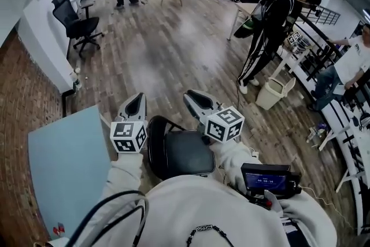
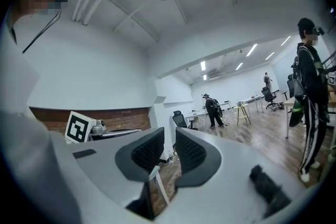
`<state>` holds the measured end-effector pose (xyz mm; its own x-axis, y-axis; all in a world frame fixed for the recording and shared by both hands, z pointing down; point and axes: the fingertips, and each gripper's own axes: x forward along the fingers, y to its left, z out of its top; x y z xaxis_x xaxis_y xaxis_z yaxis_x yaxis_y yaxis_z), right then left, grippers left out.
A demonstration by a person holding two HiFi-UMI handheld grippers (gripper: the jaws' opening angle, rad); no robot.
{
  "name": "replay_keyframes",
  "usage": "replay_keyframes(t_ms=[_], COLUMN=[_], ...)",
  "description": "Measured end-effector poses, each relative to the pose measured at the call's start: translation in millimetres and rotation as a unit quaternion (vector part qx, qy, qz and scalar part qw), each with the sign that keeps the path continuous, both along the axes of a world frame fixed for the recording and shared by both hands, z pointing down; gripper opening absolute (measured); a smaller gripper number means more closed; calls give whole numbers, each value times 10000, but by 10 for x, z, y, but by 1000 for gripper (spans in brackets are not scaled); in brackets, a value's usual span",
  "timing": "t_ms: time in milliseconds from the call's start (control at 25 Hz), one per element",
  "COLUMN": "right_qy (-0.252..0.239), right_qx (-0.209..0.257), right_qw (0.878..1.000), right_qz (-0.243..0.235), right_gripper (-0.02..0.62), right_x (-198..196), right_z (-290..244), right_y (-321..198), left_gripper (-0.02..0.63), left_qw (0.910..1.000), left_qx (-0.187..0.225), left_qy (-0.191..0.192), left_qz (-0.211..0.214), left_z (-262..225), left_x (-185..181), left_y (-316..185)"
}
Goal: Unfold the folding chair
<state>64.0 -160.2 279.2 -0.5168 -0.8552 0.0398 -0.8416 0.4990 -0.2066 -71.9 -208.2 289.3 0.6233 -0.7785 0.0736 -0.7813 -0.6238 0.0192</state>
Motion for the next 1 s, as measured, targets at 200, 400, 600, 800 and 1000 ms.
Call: replay_keyframes(t_ms=[200,400,600,800,1000], right_qy=[-89,-106,-131,-73,-31], right_qx=[13,107,140,214,323], right_qw=[9999,9997,9995,9985,9977], right_qz=[-146,-180,-237,-493,-589], right_gripper=[58,41,25,9,11], right_x=[-183,-309,-367,-474,-641], right_z=[-27,-99,-165,-248,-277], right_y=[17,16,10,-6,-33], left_gripper=[5,5,5,5,5], left_qw=[9999,9999,9999,9999,9999], left_qx=[137,120,40,160,117], left_qy=[62,86,100,37,38], left_qz=[-30,-36,-31,-32,-64], left_z=[-128,-141,-87,-194,-112], left_x=[1,-127,-173,-184,-345], left_y=[97,176,267,276,231])
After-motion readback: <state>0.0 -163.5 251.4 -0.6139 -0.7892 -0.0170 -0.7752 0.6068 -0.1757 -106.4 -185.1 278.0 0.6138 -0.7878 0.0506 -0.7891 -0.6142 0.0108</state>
